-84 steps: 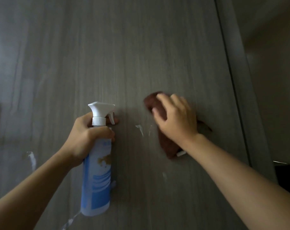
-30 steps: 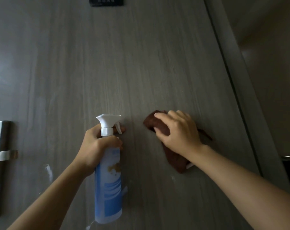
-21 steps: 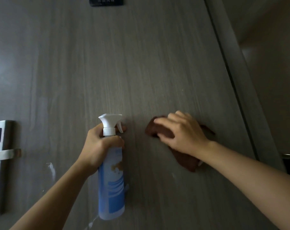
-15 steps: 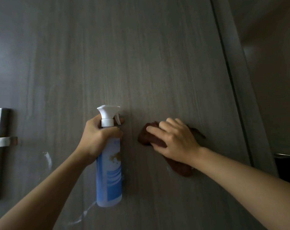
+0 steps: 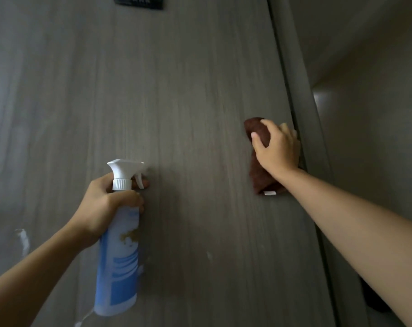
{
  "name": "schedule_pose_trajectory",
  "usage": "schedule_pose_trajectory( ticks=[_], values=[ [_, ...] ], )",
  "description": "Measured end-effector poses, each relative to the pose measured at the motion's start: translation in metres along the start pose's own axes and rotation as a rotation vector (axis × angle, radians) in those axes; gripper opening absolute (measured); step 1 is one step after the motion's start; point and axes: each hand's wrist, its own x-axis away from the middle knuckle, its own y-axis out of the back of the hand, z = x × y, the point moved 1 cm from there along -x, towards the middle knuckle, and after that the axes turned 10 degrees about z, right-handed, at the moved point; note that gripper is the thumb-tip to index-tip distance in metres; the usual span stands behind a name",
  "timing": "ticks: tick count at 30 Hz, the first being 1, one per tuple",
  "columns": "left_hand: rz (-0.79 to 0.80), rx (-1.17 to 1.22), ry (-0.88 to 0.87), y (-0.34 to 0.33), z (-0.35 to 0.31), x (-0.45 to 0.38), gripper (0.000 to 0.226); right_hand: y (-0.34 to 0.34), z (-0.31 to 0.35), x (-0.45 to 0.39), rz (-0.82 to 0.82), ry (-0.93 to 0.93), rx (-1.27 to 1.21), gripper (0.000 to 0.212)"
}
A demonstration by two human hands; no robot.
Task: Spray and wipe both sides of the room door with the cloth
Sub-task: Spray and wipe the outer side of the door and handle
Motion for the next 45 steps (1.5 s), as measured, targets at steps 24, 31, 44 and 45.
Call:
schedule_pose_trajectory(
  ticks=[24, 31, 44, 45],
  values=[
    [-0.011, -0.088, 0.017, -0.002, -0.003, 0.004, 0.046, -0.018, 0.044, 0.112, 0.264, 1.075, 0.266, 0.056],
    [-0.021, -0.054, 0.022, -0.001, -0.003, 0.005, 0.052, -0.024, 0.053, 0.105, 0.142, 0.536, 0.105, 0.051],
    [-0.074, -0.084, 0.0, -0.053, 0.002, 0.042, 0.04, 0.02, -0.056, 0.176, 0.207, 0.093, -0.119, 0.052],
    [-0.046, -0.089, -0.014, -0.069, 0.008, 0.052, 0.037, 0.018, -0.066, 0.195, 0.198, 0.045, -0.104, 0.053]
  ],
)
